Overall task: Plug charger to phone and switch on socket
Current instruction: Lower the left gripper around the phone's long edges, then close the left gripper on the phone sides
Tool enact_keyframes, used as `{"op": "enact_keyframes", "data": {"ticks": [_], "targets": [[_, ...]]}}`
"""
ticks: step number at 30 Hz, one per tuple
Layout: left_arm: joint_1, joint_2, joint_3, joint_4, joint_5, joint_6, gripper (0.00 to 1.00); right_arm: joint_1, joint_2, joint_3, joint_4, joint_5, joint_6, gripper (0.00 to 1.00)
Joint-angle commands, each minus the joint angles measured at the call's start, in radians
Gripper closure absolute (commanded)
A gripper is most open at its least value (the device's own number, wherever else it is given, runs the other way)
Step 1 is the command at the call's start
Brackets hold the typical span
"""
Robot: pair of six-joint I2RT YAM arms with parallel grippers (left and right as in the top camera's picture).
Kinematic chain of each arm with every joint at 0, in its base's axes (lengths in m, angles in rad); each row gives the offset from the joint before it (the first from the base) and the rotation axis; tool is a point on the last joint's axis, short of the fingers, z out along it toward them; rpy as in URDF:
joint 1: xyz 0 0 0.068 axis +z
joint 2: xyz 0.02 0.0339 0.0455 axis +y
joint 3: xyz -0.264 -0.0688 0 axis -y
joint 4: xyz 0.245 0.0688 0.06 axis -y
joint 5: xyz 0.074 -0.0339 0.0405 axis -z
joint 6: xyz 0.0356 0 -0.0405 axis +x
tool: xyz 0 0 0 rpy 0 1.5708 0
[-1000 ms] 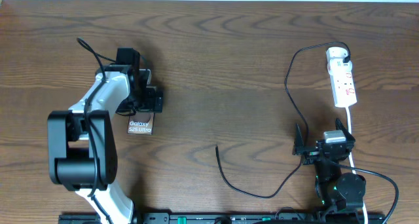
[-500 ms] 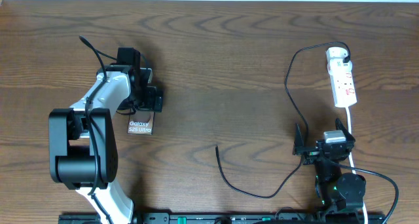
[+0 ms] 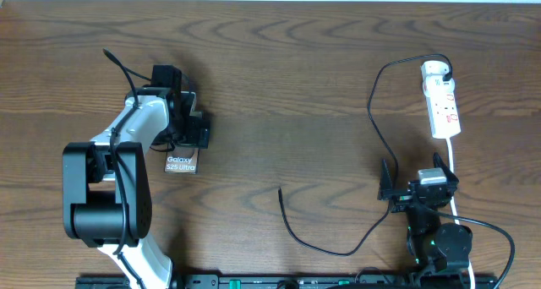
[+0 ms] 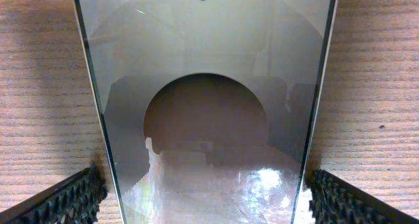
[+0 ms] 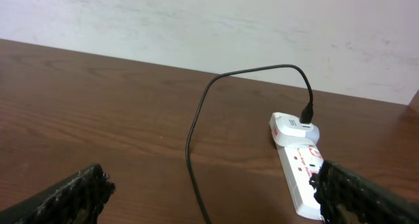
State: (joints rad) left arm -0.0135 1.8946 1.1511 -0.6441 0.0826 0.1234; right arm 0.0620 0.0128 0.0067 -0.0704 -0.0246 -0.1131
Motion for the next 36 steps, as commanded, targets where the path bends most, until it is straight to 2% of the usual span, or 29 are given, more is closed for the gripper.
{"op": "enact_keyframes", "data": {"ticks": [1,20,24,36], "targets": [[0.001,0.013,-0.035,-0.009,0.010,-0.019,0.02,-0.004,-0.003,-0.001,-0.005,0.007,0.011,0.01],[0.001,0.013,-0.035,-0.023,-0.016,-0.018,0.02,-0.004,-0.003,-0.001,-0.005,0.007,0.011,0.01],[0.001,0.013,-0.035,-0.020,-0.015,0.024,0.02,-0.004,-0.003,-0.001,-0.005,0.007,0.011,0.01],[0.001,0.013,-0.035,-0.024,-0.015,0.047,0.02,-0.004,-0.003,-0.001,-0.005,0.007,0.010,0.01]]}}
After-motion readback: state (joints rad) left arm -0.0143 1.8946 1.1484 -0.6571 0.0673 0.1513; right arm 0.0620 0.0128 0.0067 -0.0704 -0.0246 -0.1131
